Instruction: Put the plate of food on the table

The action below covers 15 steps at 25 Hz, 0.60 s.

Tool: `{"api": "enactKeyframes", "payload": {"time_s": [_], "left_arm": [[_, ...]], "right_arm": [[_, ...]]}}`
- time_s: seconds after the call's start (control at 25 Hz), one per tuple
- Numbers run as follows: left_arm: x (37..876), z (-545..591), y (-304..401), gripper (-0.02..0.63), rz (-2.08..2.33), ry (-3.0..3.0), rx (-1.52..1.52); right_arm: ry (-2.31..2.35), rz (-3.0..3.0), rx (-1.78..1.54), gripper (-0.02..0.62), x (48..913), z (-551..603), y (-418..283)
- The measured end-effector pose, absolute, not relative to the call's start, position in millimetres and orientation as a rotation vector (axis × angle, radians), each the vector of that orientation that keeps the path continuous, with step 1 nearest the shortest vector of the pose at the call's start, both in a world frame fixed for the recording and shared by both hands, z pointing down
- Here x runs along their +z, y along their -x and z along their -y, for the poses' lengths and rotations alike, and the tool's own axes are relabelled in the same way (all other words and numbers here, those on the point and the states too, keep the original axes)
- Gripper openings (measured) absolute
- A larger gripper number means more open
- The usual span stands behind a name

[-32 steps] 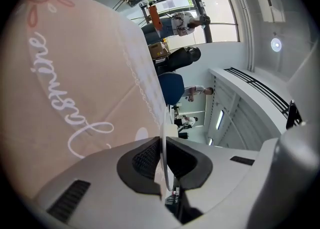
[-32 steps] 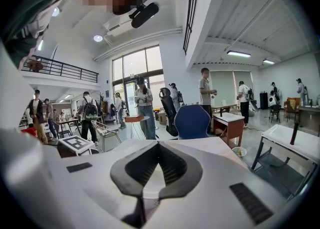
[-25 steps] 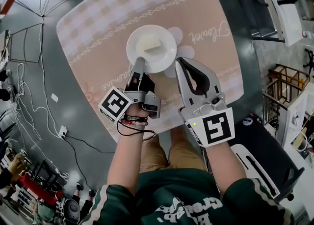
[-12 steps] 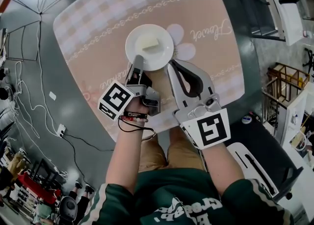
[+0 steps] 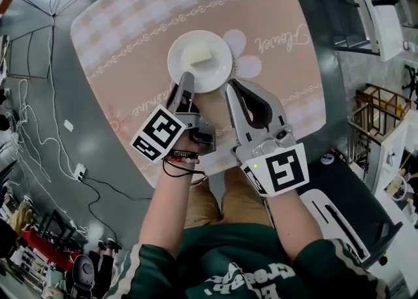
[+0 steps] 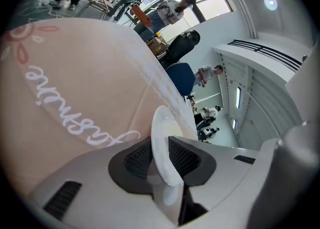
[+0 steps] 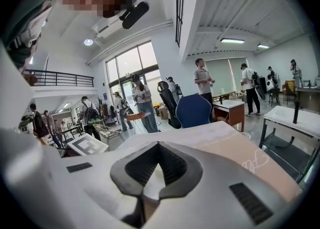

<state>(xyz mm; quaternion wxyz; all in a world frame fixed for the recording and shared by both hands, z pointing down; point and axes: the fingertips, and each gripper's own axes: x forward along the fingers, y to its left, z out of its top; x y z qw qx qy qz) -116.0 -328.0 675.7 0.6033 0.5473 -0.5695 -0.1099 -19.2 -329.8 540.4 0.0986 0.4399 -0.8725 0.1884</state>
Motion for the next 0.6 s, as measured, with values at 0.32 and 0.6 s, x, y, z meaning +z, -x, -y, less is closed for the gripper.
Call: {"api": "enactKeyframes", "payload": {"time_s": [0.32,0.6], "left_arm": [[673.2,321.1,122.2,0.094,1.325,-1.251,-0.271],[674.8,318.4,127.2,0.094,1.324,-1.257,-0.279]], "right_arm": [[-1.266,2.599,0.563,0.015,539.3,322.0,32.9],[-1.252,2.591,0.550,0.015,540.6,315.4,33.8]]}}
